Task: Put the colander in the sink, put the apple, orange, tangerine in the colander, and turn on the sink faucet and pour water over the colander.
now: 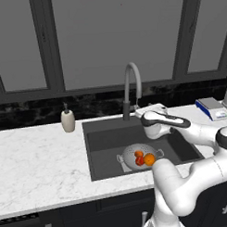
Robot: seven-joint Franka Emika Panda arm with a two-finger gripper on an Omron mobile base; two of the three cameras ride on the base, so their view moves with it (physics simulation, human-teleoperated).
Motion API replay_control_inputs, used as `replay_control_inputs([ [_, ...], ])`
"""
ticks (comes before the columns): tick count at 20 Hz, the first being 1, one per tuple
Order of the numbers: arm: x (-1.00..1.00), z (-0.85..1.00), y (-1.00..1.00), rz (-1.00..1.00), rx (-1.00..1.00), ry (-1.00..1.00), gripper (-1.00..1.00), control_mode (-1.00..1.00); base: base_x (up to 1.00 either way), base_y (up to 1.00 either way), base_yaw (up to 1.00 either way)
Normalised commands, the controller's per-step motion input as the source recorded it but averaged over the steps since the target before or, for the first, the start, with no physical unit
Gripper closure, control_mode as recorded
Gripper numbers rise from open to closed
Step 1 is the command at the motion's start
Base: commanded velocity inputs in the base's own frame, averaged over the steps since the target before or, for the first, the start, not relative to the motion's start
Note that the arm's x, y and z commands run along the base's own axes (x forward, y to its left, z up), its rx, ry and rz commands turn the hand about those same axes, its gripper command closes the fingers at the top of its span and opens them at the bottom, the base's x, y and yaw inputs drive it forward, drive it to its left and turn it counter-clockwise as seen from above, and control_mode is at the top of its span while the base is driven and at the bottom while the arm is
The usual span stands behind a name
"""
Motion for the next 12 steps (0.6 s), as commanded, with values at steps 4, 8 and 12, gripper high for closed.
replay_control_inputs([
  [4,0.17,-0.05,0.10,-0.01,0.00,0.00,-1.00,-1.00,0.00,0.00,0.00],
  [8,0.20,0.00,0.13,-0.02,0.00,0.00,-1.00,-1.00,0.00,0.00,0.00],
  [12,0.22,0.00,0.02,-0.03,0.00,0.00,-1.00,-1.00,0.00,0.00,0.00],
])
